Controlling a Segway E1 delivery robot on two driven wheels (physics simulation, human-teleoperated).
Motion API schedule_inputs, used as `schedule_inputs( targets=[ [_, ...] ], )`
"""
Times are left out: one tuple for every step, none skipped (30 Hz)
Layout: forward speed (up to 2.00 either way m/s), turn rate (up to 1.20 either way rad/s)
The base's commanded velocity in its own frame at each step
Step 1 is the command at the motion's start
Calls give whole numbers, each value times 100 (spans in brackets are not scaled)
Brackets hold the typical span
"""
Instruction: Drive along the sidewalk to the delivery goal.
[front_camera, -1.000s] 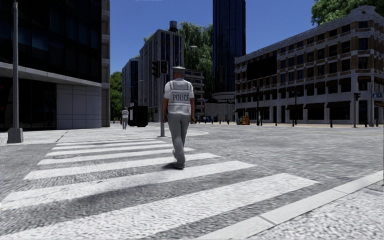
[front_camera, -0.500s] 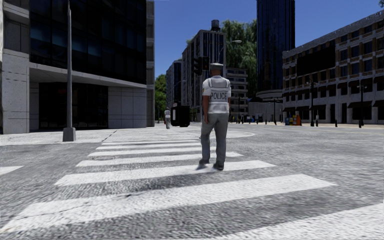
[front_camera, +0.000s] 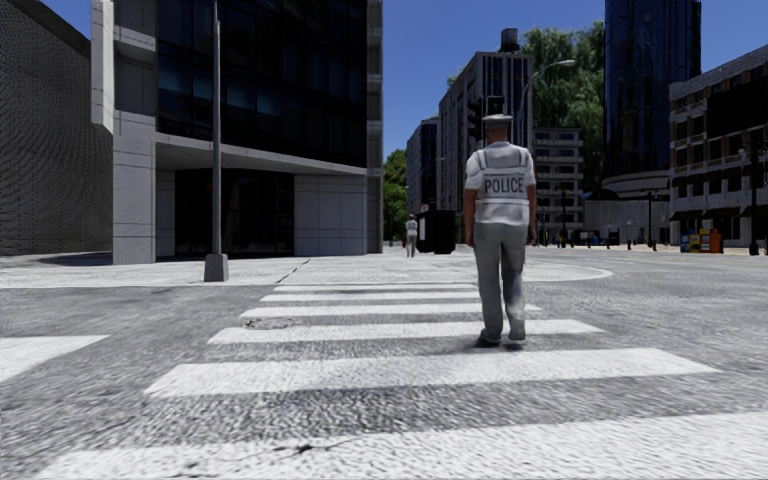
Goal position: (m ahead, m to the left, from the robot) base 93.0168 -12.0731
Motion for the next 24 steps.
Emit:
schedule_inputs(
  targets=[
    [131, 33],
    [131, 30],
    [131, 26],
    [131, 26],
    [131, 17],
    [131, 0],
    [131, 0],
    [131, 0],
    [131, 0],
    [131, 0],
    [131, 0],
    [131, 0],
    [131, 0],
    [131, 0],
    [131, 0],
    [131, 0],
    [131, 0],
    [131, 0],
    [131, 0],
    [131, 0],
    [131, 0],
    [131, 0],
    [131, 0],
    [131, 0]
  ],
)
